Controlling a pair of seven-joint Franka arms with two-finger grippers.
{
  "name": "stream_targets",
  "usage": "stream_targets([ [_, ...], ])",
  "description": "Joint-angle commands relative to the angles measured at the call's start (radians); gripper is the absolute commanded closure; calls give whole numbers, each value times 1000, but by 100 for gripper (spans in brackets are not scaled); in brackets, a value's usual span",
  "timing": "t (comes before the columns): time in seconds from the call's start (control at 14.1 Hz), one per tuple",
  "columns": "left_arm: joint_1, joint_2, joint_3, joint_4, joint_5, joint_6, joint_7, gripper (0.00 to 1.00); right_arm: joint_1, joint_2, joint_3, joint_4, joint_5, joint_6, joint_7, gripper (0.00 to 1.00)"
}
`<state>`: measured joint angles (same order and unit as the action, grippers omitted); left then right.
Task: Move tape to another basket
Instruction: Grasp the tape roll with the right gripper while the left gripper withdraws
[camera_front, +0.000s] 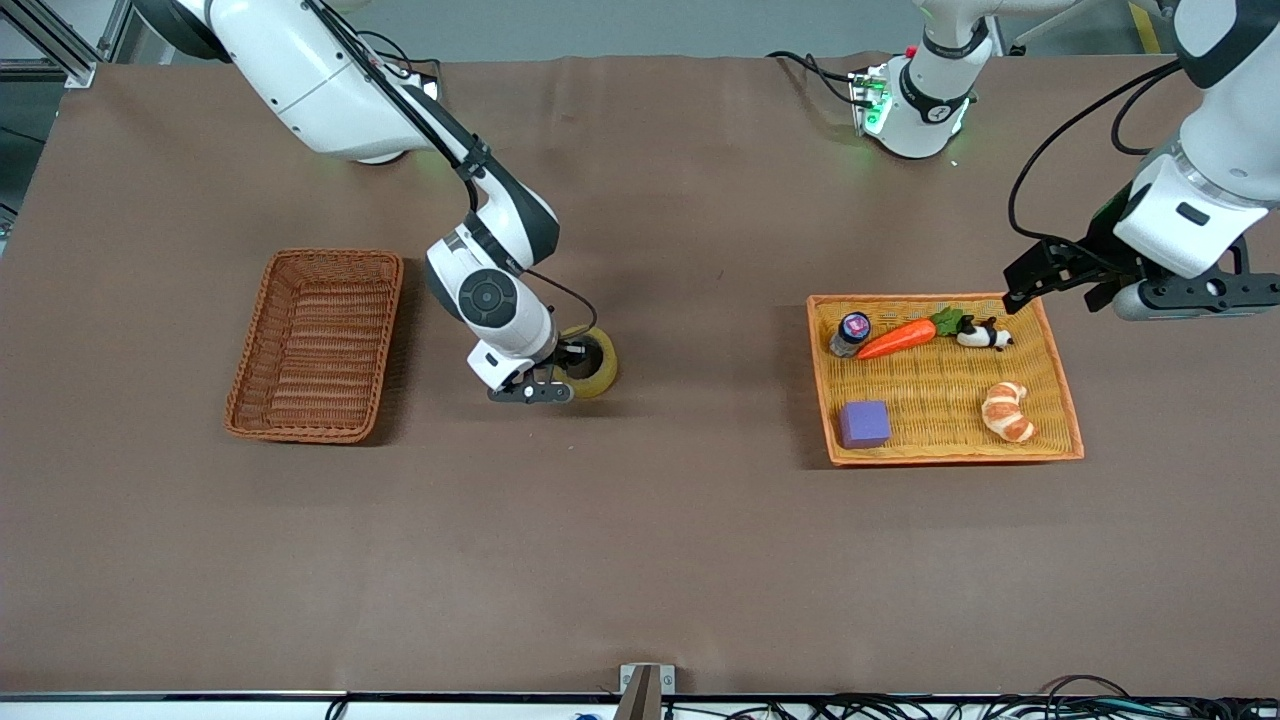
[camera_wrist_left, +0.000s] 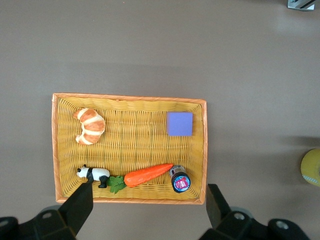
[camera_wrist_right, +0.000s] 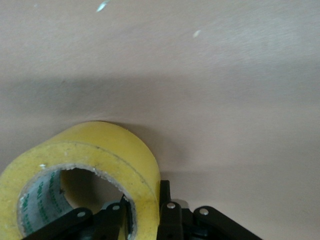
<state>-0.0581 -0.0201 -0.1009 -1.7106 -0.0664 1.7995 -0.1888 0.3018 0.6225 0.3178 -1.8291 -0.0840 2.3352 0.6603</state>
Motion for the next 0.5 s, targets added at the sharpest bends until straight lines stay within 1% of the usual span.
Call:
stream_targets([
  [0.0,-37,-26,55,-26,-6,-18,52,0,-39,-114,10,65,-16,-210,18,100],
  [0.07,-37,-38,59,-38,-6,-23,55,0,-55,-159,7,68,-16,-270,-11,100],
  [0.21,-29,-40,56,-44,-1,-23,54,0,-117,-242,3,63,-16,-376,-166,100],
  [0.28,-28,-43,56,-44,0,-23,54,0,-144,-279,-17,62,-16,-426,-245,100],
  [0.35,-26,-41,58,-44,0,-23,54,0,-150,-309,-66,53,-16,-463,-316,100],
  [0.43,-25,-38,58,-46,7,-23,54,0,-150,-341,-130,33,-16,-493,-400,100],
])
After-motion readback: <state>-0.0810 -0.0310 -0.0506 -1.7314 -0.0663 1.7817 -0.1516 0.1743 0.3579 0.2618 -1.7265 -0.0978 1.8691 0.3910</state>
